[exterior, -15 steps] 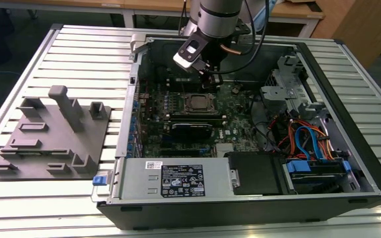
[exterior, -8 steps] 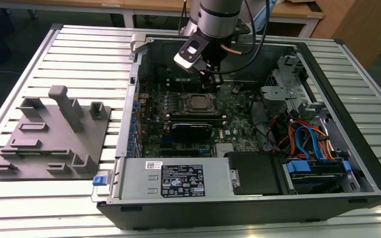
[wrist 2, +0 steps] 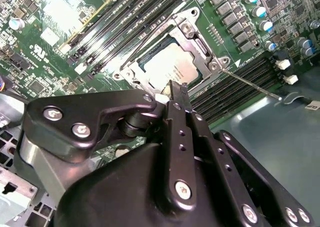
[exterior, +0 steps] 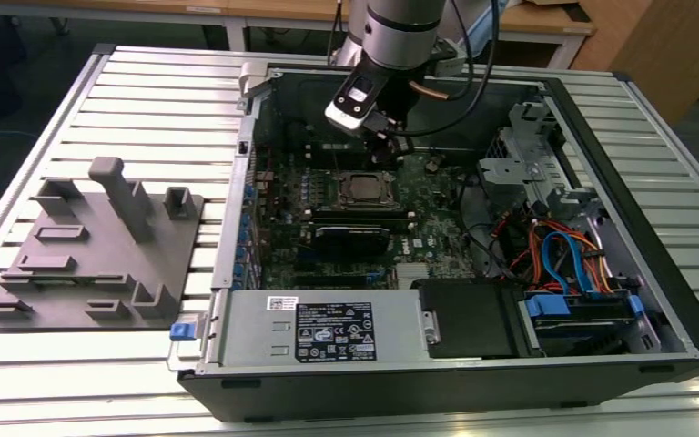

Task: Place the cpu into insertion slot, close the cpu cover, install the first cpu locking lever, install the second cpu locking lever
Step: 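Install the first cpu locking lever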

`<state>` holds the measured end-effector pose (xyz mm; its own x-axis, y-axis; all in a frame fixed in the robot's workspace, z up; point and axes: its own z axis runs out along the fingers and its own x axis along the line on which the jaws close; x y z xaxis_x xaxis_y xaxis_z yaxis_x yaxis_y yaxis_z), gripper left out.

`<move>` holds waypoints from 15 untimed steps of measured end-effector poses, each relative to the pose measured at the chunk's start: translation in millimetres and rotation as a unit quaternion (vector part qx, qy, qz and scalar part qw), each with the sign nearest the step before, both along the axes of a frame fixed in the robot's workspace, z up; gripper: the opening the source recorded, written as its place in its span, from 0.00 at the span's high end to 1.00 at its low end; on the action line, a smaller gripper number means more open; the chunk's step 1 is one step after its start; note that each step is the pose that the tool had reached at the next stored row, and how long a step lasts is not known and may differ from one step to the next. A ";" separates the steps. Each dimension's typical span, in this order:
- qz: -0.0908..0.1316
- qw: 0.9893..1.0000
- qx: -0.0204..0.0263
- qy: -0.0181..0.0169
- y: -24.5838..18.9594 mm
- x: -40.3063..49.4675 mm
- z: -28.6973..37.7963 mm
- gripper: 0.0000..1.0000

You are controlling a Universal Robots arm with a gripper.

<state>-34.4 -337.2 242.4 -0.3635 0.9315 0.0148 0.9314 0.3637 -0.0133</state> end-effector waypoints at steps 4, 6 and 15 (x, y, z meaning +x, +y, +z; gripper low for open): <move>0.001 1.000 0.000 0.000 0.0 0.0 4.1 0.90; 0.002 1.000 0.000 0.000 0.0 0.0 5.0 0.90; 0.038 0.999 0.000 0.000 0.0 0.0 5.0 0.90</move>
